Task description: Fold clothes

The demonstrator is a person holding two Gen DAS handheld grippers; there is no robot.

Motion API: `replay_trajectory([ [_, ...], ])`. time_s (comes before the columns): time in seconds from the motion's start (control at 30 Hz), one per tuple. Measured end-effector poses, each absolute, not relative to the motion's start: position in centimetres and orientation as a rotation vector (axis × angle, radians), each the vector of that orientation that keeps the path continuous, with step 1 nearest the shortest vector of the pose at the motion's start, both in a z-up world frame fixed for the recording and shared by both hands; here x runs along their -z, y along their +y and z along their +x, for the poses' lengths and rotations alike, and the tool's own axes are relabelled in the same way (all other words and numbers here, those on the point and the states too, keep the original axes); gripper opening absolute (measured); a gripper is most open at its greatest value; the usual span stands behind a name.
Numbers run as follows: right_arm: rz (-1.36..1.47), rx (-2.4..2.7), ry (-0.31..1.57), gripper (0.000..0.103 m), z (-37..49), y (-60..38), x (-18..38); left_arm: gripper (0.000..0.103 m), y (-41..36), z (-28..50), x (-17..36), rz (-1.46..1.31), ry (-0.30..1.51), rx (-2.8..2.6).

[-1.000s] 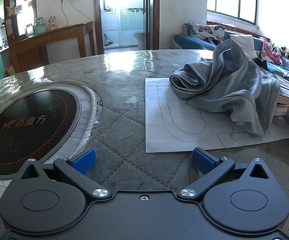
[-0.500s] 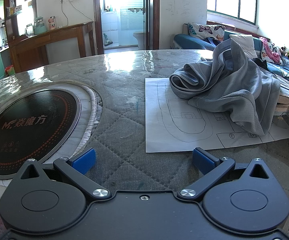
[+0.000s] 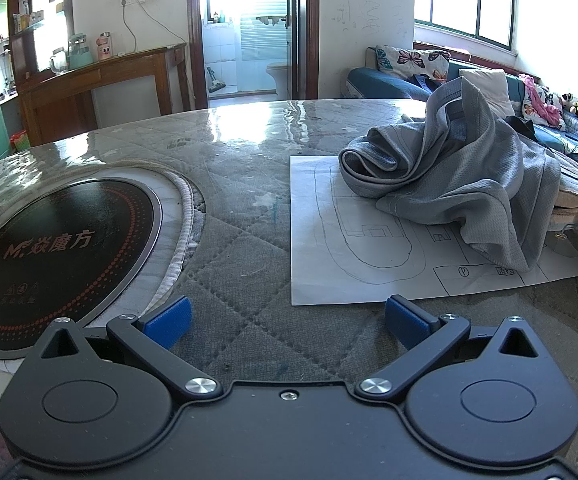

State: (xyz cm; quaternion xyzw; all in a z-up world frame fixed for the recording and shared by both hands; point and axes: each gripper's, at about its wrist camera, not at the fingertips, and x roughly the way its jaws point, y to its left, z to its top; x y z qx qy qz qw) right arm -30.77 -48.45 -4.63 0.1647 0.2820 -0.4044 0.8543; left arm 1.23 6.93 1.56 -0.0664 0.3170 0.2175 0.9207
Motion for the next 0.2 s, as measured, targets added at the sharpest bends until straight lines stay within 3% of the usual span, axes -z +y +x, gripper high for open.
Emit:
replay_trajectory([
  [0.2, 0.346, 0.851, 0.593, 0.103, -30.76, -48.44, 4.62, 0.103, 7.02, 1.18, -1.62, -0.137, 0.651, -0.447],
])
